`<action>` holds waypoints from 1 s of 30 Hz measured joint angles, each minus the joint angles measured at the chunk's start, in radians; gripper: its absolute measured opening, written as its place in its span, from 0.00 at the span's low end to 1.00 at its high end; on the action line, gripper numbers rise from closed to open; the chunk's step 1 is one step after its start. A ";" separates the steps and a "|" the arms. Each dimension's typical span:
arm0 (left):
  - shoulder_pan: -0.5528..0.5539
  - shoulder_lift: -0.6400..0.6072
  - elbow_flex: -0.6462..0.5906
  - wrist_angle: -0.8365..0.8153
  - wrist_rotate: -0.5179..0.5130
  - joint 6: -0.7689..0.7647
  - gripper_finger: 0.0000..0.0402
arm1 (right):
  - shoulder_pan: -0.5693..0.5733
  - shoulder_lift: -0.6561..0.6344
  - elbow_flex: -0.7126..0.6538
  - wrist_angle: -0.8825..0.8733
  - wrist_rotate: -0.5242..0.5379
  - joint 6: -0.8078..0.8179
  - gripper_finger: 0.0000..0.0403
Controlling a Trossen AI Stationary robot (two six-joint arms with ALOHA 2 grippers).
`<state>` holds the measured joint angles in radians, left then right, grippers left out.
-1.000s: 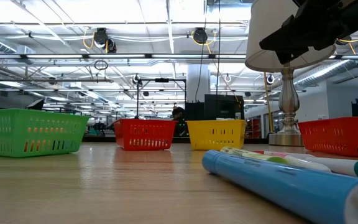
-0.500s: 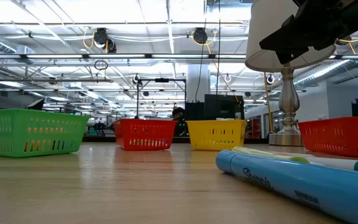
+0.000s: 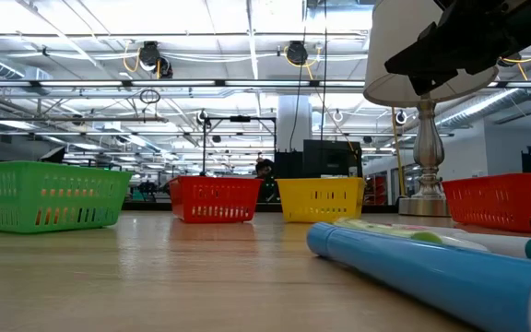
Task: Pick & Place Markers
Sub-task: Put the pink highlighter into the green bin
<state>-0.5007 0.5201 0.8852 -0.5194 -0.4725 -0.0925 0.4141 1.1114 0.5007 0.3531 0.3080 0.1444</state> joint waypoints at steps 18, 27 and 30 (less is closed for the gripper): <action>0.000 0.000 0.000 0.000 -0.001 0.000 0.13 | 0.000 0.000 0.000 0.000 0.000 0.000 0.00; 0.003 0.122 0.001 -0.015 -0.022 -0.046 0.13 | -0.001 0.000 0.000 0.001 0.002 -0.006 0.00; 0.003 0.194 0.001 -0.046 -0.018 -0.045 0.13 | -0.001 0.000 0.000 0.003 0.002 -0.006 0.00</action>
<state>-0.4980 0.7140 0.8864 -0.5651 -0.4902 -0.1371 0.4133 1.1114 0.5007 0.3564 0.3101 0.1379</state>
